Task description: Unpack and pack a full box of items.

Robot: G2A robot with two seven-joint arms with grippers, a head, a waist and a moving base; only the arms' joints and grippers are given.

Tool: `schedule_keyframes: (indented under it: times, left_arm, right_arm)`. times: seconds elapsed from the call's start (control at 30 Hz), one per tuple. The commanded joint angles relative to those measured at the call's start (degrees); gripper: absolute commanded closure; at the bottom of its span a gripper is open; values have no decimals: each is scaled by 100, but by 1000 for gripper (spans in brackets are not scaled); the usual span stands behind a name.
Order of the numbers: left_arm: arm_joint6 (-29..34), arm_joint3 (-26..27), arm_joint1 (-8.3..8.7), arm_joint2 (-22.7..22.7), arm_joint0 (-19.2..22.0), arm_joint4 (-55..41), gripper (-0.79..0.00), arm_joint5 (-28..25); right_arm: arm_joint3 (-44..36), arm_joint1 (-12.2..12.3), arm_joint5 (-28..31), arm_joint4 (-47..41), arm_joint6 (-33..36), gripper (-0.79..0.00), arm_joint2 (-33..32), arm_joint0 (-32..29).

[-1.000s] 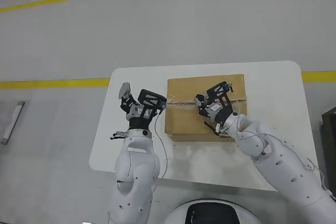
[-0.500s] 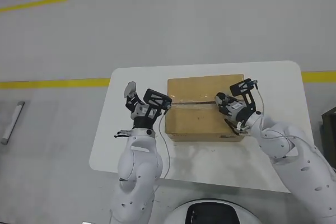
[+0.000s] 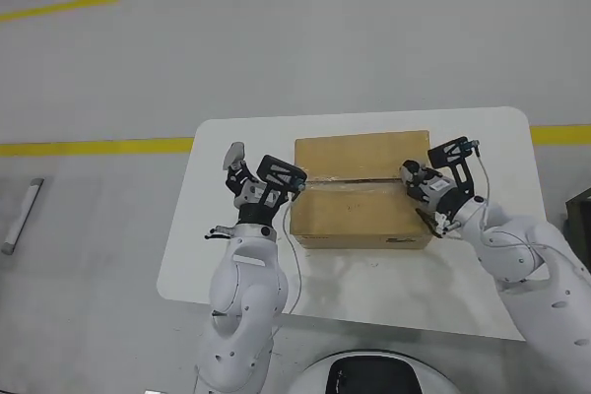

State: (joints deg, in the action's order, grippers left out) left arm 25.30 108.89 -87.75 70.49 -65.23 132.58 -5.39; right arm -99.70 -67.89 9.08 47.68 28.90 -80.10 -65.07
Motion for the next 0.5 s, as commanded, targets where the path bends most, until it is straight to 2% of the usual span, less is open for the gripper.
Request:
schedule_keyframes:
  times: [0.0,0.23,0.33,0.47]
  left_arm:
    - [-13,-20,-2,-12,16,-15,-785,-16]
    - [-19,-90,-14,-79,68,-19,-785,-4]
    - [-12,-65,-16,-79,63,-30,-785,3]
    - [-8,-40,-17,-75,60,-44,-785,-5]
  right_arm:
    - [-71,26,27,60,-31,0,-160,-80]
    - [-476,79,481,-124,-246,0,-475,-344]
    - [-466,75,723,-72,-230,0,-258,-323]
    - [-220,58,730,104,-196,0,21,-255]
